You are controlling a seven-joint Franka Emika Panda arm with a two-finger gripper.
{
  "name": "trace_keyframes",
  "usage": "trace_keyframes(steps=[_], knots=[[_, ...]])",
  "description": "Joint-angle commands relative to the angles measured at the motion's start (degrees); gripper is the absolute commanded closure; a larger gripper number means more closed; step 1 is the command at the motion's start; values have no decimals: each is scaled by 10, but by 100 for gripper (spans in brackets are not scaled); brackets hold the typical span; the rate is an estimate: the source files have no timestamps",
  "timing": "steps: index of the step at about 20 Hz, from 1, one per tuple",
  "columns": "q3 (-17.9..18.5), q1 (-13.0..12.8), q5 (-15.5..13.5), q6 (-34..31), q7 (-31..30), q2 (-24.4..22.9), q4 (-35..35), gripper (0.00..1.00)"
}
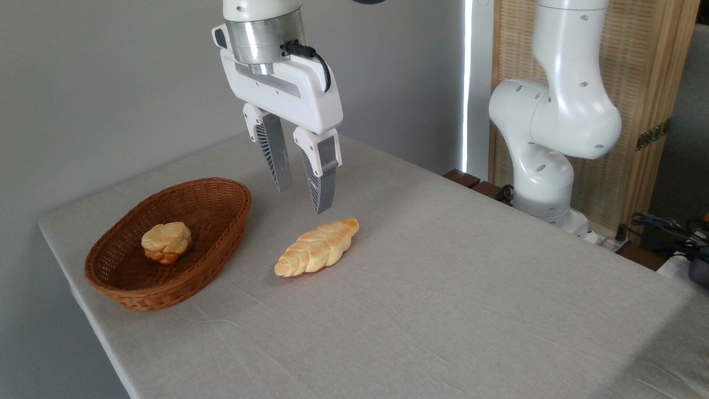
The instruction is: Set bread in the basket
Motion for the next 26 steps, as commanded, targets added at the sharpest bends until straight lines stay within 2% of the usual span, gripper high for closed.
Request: trace_keyframes(steps=[1,20,24,26], knots=[[4,-3,-4,-14,3,-2,4,0],[4,-5,-4,-22,8,-3,3,0],[4,-6,-4,-19,10,-10,-16,0],[4,-18,3,7,19,-25,-55,0]])
